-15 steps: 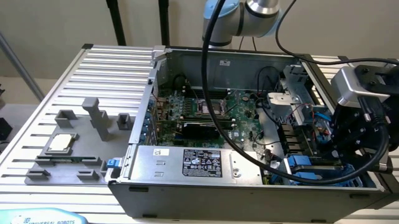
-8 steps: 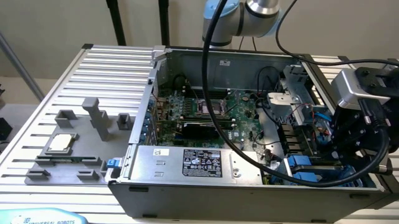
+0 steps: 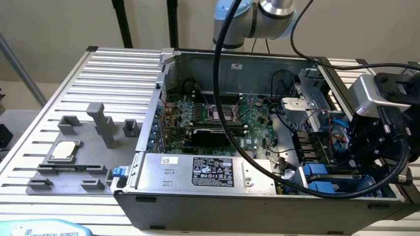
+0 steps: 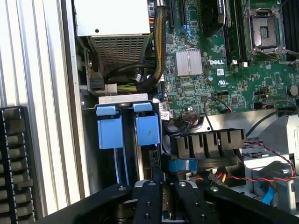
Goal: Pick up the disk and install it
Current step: 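Insert the first disk wire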
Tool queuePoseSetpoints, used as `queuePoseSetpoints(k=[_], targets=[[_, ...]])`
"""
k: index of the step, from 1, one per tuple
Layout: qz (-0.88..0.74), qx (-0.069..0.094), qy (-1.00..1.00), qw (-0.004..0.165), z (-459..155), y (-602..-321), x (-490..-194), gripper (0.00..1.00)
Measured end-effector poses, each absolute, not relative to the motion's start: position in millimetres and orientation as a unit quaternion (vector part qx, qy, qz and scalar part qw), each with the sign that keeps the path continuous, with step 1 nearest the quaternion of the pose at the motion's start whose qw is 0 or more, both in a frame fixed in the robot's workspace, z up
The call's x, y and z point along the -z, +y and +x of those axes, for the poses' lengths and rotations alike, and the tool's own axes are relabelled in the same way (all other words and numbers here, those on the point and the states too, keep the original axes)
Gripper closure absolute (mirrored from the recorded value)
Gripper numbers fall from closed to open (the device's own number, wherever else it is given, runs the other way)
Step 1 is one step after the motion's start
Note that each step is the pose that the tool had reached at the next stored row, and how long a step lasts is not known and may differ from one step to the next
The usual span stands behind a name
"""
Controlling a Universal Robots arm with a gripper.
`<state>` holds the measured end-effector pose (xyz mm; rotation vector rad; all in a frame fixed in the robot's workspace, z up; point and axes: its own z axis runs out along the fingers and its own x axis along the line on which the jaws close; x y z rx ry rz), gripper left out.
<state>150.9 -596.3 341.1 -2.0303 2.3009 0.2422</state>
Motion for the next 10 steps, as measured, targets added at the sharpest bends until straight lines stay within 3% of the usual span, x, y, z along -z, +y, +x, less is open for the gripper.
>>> queuePoseSetpoints(k=[10], targets=[[-0.659, -0.083, 0.746, 0.035, 151.7, -600.0, -340.0, 0.84]])
